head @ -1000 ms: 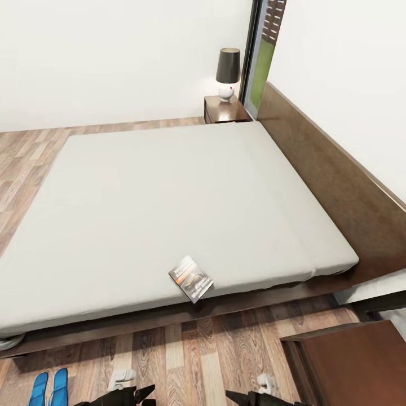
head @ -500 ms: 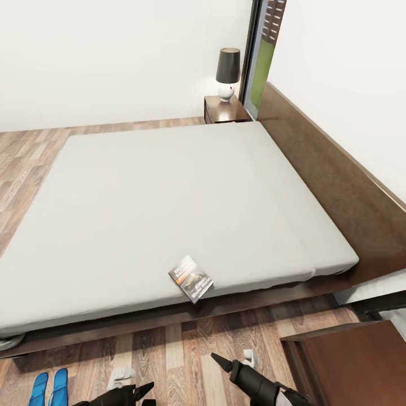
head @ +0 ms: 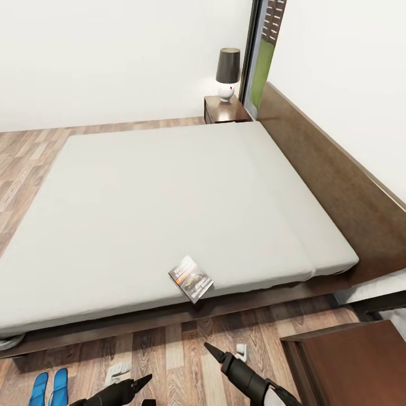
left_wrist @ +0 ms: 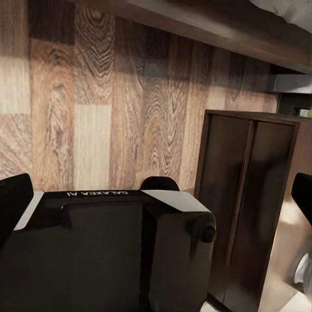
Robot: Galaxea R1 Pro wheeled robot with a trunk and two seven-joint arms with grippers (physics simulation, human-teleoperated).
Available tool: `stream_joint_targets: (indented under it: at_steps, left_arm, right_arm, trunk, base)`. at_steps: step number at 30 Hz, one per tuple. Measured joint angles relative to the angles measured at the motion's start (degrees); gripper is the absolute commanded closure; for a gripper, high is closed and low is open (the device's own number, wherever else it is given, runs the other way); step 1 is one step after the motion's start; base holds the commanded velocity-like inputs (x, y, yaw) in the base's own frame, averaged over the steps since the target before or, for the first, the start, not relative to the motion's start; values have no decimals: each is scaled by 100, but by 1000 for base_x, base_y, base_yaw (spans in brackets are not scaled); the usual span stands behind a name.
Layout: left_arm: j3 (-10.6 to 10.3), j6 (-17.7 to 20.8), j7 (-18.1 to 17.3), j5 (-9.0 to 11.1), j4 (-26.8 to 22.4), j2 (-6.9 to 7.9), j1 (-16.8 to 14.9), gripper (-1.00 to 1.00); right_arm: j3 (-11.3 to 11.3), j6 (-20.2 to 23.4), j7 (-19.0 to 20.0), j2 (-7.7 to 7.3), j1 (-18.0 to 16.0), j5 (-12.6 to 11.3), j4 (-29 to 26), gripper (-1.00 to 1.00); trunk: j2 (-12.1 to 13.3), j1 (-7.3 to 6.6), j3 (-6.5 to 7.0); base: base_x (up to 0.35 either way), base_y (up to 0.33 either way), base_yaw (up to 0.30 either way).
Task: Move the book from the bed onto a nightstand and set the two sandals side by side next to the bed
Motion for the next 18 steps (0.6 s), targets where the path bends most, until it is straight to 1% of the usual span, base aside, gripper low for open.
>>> stream_joint_targets:
  at_steps: [6,9,12,13,14,18]
  left_arm:
    - [0,0,0,2,4,-4,0,-100]
    - [-5,-1,0,2,4,-8,0,-100]
    - [-7,-1,0,2,4,-8,0,-100]
    - [-7,-1,0,2,2,-9,0,-100]
    - [-8,-1,0,2,3,-9,0,-100]
    - [-8,-1,-6,0,3,-9,0,-100]
  right_arm:
    - [-5,1,3,16,-12,-60,0,-100]
    - [-8,-15,-3,23,-120,-65,0,-100]
    - [-12,-120,-47,26,-230,-68,4,-100]
    - [-11,-151,-85,26,-243,-68,4,-100]
    - [-14,-215,-296,27,-267,-68,5,-100]
    - [-12,-271,-660,24,-298,-73,3,-100]
  trunk:
    - [0,0,0]
    - [0,0,0]
    - [0,0,0]
    - [0,0,0]
    - [0,0,0]
    - [0,0,0]
  base:
    - [0,0,0]
    - [0,0,0]
    - [0,0,0]
    - [0,0,0]
    - [0,0,0]
    - [0,0,0]
